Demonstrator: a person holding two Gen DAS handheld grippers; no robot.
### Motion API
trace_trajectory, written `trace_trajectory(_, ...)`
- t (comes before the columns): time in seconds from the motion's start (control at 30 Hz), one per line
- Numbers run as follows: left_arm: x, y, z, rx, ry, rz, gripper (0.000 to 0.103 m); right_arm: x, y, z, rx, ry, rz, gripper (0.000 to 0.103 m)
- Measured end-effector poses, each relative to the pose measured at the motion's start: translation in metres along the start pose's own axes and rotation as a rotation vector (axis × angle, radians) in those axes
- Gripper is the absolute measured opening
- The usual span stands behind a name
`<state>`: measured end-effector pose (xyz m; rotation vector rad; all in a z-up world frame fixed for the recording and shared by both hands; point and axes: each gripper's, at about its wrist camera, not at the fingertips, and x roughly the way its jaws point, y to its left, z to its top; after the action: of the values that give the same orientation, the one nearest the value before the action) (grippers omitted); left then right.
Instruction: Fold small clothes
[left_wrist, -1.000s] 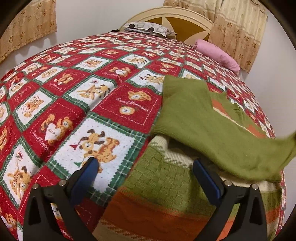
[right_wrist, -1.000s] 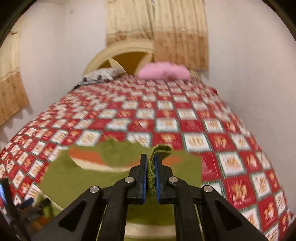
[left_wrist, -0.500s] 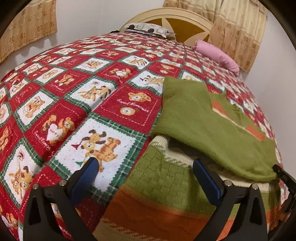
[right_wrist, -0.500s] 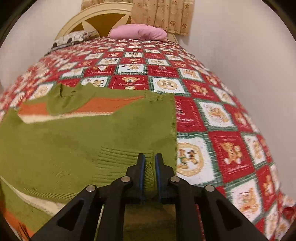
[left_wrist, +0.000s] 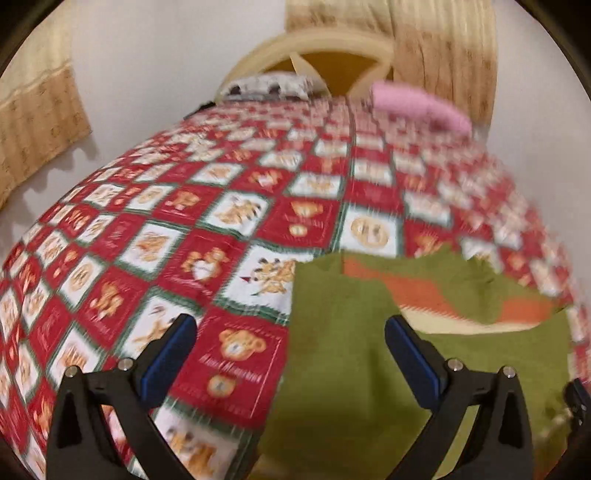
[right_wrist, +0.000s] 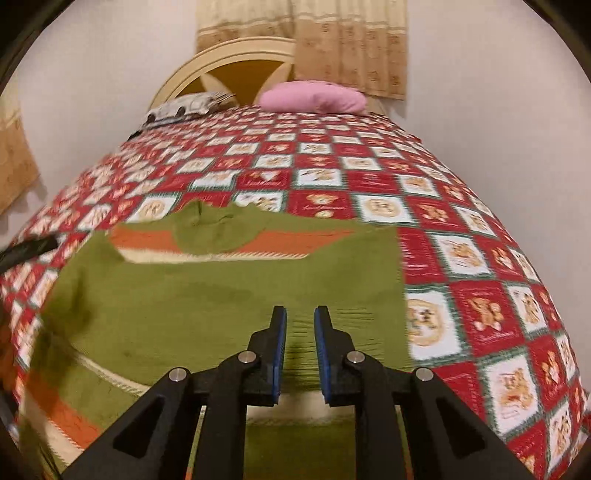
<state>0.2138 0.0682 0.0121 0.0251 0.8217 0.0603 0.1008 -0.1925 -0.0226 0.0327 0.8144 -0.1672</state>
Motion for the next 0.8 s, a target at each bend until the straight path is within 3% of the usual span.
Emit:
trace_trajectory(0.1,0.048,-0.01,-0.015,0.101,0.069,0.106,0.103,0.028,-0.006,-0.018,0.027,0.092,0.033,0.016)
trace_trajectory(0.17,0.056,0.015,-0.015,-0.036,0.093,-0.012,0.103,0.028,-0.017,-0.018,0.086,0.07,0.088,0.016)
trace_trajectory(0.27,0.066,0.042,-0.011,-0.186,0.132,-0.031,0.103,0.029,-0.023,-0.02,0.122,0.059,0.118,0.016)
trace_trajectory(0.4,0.067,0.034,-0.009,-0.142,0.127,0.015,0.103,0.03,-0.026,-0.02,0.142,0.052,0.137,0.017)
trace_trajectory(0.5,0.067,0.038,-0.006,-0.152,0.164,-0.011,0.103,0.03,-0.034,-0.02,0.188,0.06,0.184,0.017)
trace_trajectory(0.6,0.034,0.043,-0.011,-0.066,0.127,-0.006,0.1,0.018,-0.053,-0.02,0.256,0.093,0.217,0.017)
trace_trajectory(0.67,-0.006,0.043,-0.023,0.038,0.04,-0.019,0.1,-0.02,-0.066,-0.023,0.247,0.023,0.135,0.017)
trace_trajectory(0.73,-0.051,0.05,-0.047,0.153,-0.048,-0.073,0.101,-0.061,-0.076,-0.029,0.203,-0.059,0.11,0.017)
trace_trajectory(0.8,-0.085,0.061,-0.073,0.236,-0.101,-0.12,0.103,-0.117,-0.093,-0.042,0.166,-0.137,0.074,0.025)
